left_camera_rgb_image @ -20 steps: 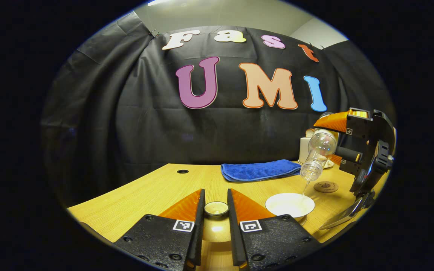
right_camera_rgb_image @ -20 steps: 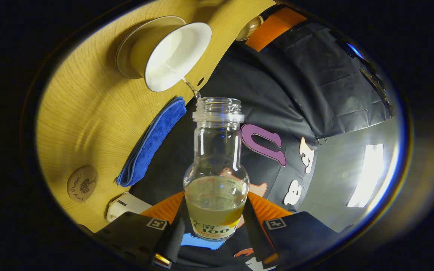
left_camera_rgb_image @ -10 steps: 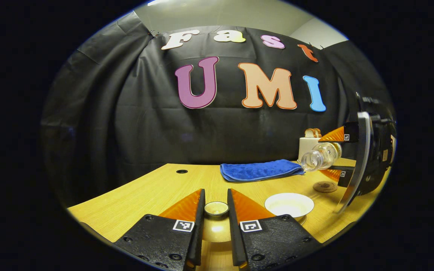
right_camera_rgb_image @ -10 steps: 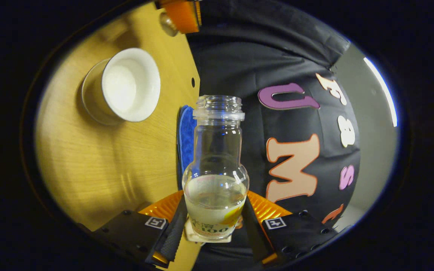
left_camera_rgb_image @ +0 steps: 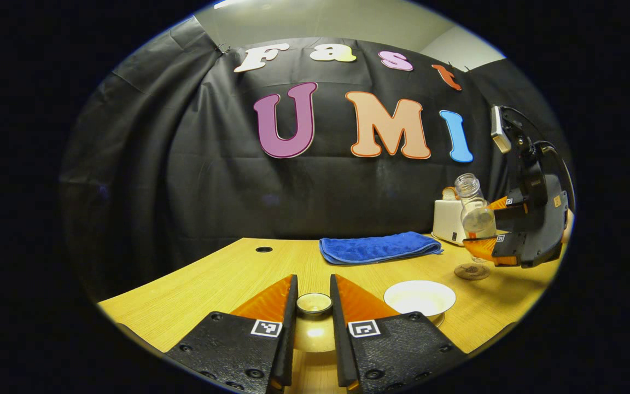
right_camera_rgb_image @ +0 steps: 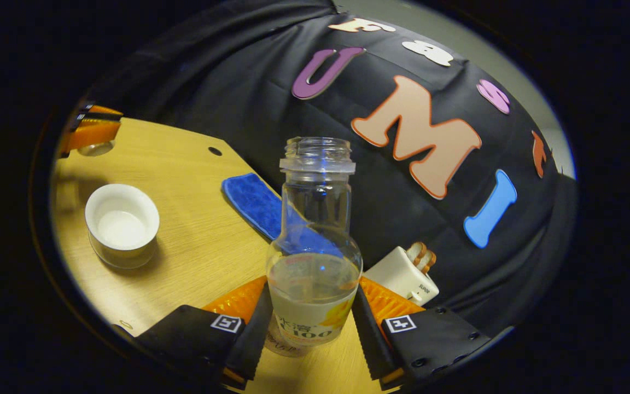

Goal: Open the teacup lid with one hand, grasp the water bottle and pour water into the teacup with the other hand; after pouring, place the water bottle on the coaster and then close the teacup lid.

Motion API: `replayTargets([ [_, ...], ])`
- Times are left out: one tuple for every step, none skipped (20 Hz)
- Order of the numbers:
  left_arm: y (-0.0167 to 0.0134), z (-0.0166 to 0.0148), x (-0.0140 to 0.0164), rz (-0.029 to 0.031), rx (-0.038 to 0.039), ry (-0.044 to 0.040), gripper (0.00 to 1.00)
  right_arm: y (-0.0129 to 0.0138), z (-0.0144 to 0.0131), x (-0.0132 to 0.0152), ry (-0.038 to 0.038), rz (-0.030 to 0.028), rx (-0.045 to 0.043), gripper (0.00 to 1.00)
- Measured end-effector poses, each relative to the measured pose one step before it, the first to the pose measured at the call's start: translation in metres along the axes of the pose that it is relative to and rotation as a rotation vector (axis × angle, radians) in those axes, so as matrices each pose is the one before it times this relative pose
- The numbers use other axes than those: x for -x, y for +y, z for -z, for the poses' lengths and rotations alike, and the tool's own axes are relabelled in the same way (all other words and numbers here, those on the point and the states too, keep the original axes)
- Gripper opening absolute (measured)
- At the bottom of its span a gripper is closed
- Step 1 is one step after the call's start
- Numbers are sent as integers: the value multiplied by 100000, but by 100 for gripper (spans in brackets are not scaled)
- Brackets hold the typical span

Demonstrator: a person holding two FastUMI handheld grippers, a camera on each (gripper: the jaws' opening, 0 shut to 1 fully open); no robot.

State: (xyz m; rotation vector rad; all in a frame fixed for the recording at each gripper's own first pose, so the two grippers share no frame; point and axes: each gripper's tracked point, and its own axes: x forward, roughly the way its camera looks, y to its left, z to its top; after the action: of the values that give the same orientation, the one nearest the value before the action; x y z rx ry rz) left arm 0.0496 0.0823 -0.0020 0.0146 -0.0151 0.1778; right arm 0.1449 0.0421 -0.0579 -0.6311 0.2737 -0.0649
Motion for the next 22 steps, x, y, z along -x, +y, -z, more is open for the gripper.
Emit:
replayTargets([
  [-42,41,-46,-2,-9,28,29,-413,496,-543,1309,-800,-8191,79],
  [22,-98,3,-59,24,-46,29,-421,483,-312,1483,-601,-9285,81],
  [2,5,72,-122,-14,44,29,-590,553,-275,1105,-1649,-10364,81],
  [-12,14,-51,-70,6,-21,29,-370,489,-98,1090,-1596,-11003,79],
  [3,92,-76,4,30,-39,29,-317,361,10,326,-2096,-10330,82],
  [-10,-23,10,-4,-17,33,29,-413,155,-230,354,-1152,-7663,80],
  [17,-33,73,10,8,-1,29,-439,-202,-76,-63,114,-4523,77],
  [2,46,-75,8,27,-47,29,-653,-41,-17,-465,1101,-804,78],
  [-49,7,-50,10,-3,38,29,-745,29,-76,-653,1224,877,78],
  [37,-38,2,5,1,-6,29,-556,116,-308,80,423,822,79],
  [15,20,16,9,-7,9,29,-80,556,-251,540,-174,431,79],
  [5,-42,82,-13,7,0,29,36,251,-150,513,-389,171,79],
  [-2,64,-27,9,26,-38,29,-9,250,-36,90,-232,344,80],
  [-20,-49,28,3,9,-17,29,27,185,-130,-143,-120,728,80],
  [-11,28,-78,-2,-7,17,29,-46,272,-25,20,257,706,80],
  [4,-67,-6,12,-5,36,29,-41,253,-65,508,-207,127,80],
  [34,-1,85,-5,14,-30,29,166,299,-220,445,-535,-531,80],
  [-1,-47,37,-7,-22,58,29,0,142,-262,248,-511,-529,78],
  [-46,192,-117,7,3,-27,29,-103,266,-145,254,194,-272,78],
  [36,-97,30,8,9,-27,29,156,34,-43,-17,-380,-477,81],
  [-15,64,32,8,-20,41,29,-111,57,-39,-564,-191,-177,81],
  [-32,-44,11,49,7,-28,29,-111,-86,-44,-469,197,-45,82],
])
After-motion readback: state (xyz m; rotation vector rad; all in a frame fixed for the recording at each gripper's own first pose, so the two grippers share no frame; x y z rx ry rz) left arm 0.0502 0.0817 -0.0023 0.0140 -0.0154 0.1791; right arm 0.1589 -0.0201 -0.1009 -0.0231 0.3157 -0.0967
